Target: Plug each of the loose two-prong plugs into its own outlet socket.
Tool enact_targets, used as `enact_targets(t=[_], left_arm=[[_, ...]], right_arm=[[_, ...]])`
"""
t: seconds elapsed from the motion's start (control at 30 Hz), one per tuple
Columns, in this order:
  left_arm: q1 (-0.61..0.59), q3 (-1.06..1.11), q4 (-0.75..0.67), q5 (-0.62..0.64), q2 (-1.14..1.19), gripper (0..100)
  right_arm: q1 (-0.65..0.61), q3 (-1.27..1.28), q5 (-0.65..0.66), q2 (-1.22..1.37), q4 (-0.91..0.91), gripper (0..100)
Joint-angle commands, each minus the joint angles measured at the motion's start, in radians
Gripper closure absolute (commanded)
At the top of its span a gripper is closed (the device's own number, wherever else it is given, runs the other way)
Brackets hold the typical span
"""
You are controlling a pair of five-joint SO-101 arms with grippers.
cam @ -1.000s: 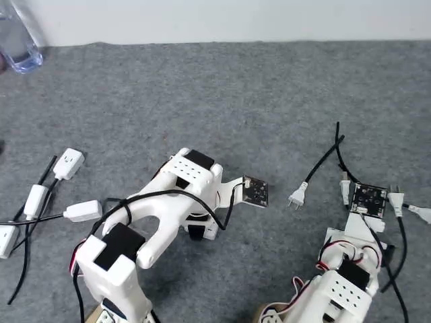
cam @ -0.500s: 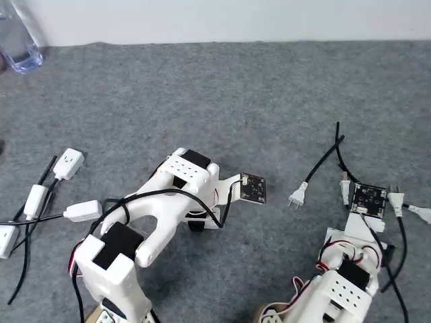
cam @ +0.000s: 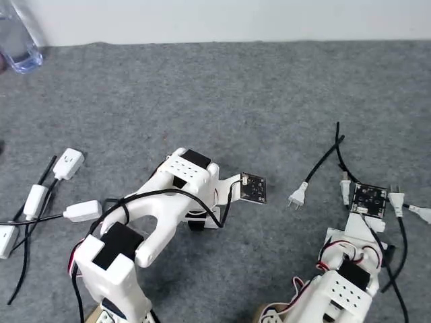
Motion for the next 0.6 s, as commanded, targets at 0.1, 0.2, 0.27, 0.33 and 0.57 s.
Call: enact_targets(t=[0.1, 0.2, 0.27, 0.33, 0.57], left_arm=[[0.003, -0.058, -0.003, 0.051, -0.038, 82], [0.003, -0.116, 0.044, 0.075, -0.037, 76], [0.006, -0.173, 0.107, 0.08, -0.037, 74], [0.014, -0.234, 0.163, 0.08, -0.037, 74], [0.021, -0.344, 0.273, 0.081, -0.038, 74]], right_arm=[[-0.012, -0.005, 0.012, -0.01, -0.021, 65.6], [-0.012, -0.005, 0.012, -0.01, -0.021, 65.6], [-0.012, -0.005, 0.012, -0.01, -0.021, 65.6], [-0.012, -0.005, 0.012, -0.01, -0.021, 65.6], [-0.012, -0.005, 0.012, -0.01, -0.021, 65.6]])
